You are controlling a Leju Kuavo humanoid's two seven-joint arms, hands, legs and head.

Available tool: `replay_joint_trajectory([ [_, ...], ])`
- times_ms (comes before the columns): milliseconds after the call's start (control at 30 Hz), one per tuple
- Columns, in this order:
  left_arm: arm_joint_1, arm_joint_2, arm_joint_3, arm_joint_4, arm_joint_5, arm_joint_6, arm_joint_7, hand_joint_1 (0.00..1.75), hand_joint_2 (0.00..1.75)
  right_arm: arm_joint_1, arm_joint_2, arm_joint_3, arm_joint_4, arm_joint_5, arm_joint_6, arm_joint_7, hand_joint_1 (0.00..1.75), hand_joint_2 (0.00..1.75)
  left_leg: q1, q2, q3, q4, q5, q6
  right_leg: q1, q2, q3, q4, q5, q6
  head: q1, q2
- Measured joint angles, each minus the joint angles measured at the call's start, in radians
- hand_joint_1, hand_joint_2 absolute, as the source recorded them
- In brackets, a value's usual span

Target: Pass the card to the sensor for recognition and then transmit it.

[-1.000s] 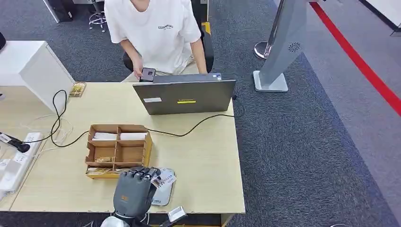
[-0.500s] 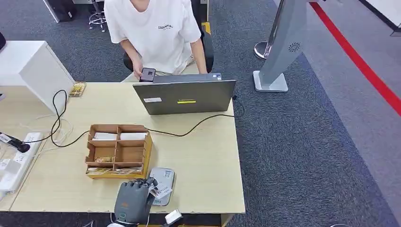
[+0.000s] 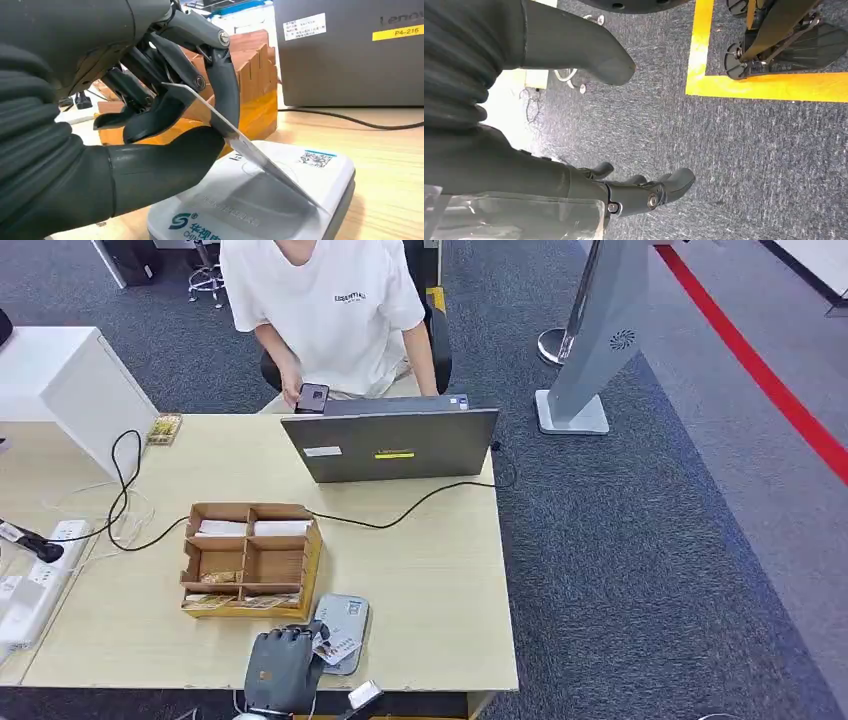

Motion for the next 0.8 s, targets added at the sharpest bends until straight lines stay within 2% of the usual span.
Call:
replay_joint_trajectory([
  [800, -0.002, -0.004, 0.017, 0.009, -0.032, 0.043, -0.008, 1.75, 1.75, 0.0, 0.0, 0.0, 0.0, 0.019, 0.005, -0.004, 0.0, 1.75, 0.0, 0.0, 0.0, 0.0, 0.0, 0.0, 0.0, 0.0, 0.0, 0.0, 0.0, 0.0, 0.0, 0.0],
])
